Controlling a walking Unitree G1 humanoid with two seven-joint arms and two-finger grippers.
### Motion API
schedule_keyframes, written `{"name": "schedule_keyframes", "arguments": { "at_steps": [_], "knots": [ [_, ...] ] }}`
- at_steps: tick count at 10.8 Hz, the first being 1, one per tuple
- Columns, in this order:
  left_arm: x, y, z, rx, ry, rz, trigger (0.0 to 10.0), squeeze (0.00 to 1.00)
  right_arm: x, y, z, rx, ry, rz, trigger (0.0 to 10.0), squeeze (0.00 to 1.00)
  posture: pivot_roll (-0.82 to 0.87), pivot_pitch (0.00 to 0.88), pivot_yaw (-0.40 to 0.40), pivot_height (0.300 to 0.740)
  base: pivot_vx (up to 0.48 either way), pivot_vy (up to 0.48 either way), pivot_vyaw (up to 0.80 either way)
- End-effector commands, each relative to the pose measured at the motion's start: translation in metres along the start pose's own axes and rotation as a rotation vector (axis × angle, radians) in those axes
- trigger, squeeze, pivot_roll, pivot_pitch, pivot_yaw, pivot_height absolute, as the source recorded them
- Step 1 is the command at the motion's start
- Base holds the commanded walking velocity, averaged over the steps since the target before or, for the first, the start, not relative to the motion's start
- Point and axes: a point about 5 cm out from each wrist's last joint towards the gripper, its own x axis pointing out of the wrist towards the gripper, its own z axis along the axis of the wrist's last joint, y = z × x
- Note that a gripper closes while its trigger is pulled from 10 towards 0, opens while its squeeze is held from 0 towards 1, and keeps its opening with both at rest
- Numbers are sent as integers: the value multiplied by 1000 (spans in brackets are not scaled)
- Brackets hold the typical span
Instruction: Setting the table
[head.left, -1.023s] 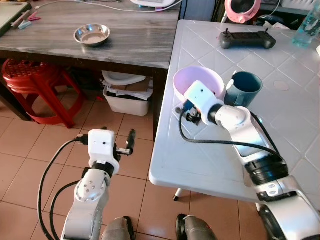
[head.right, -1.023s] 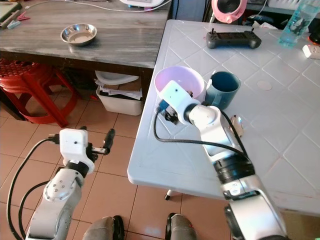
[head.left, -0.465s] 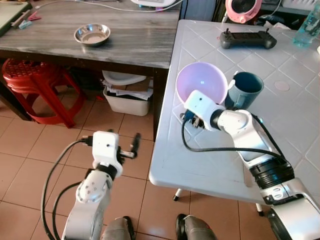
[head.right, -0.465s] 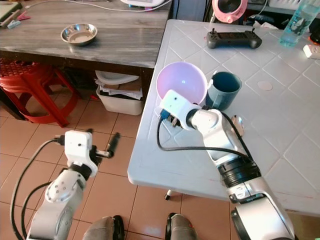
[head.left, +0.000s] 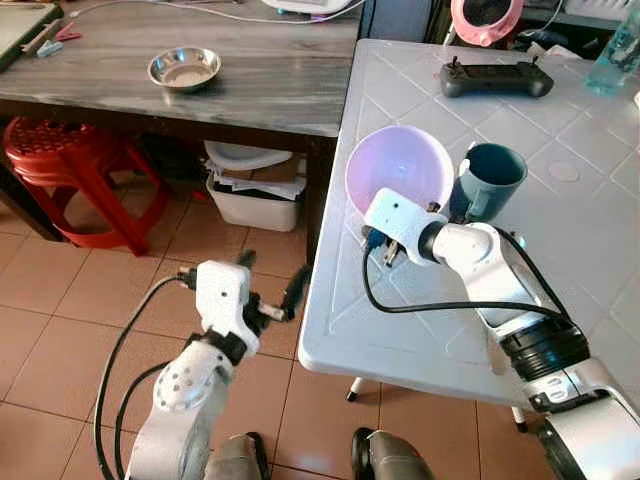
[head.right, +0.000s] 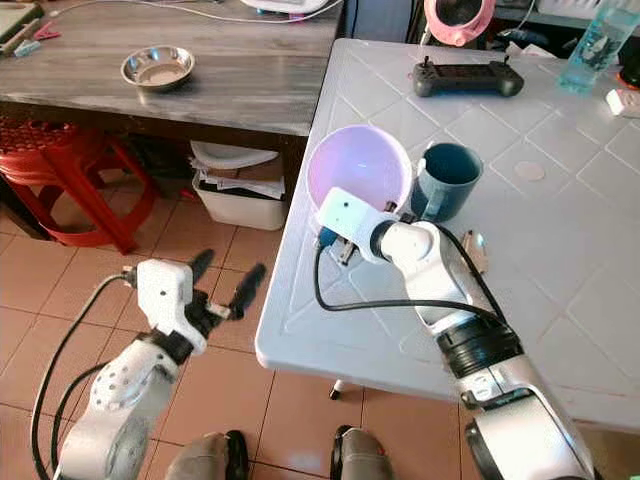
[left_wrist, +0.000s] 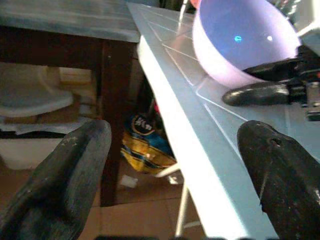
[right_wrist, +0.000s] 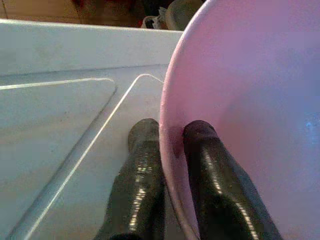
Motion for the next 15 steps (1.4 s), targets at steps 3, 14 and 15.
{"name": "schedule_keyframes", "arguments": {
  "at_steps": [3,14,15],
  "knots": [
    [1,17,-3,65,36,142,10000,0,0,2,-1,-45,-7,-23,0,0,24,185,12,740,0,0,0],
    [-1,48,7,179,-18,372,10000,0,-6,12,11,115,-230,-338,0,0,24,159,0,740,0,465,0],
    [0,47,9,212,-28,361,10000,0,-6,17,10,112,-237,-341,0,0,25,157,1,740,0,428,0]
  ]
}}
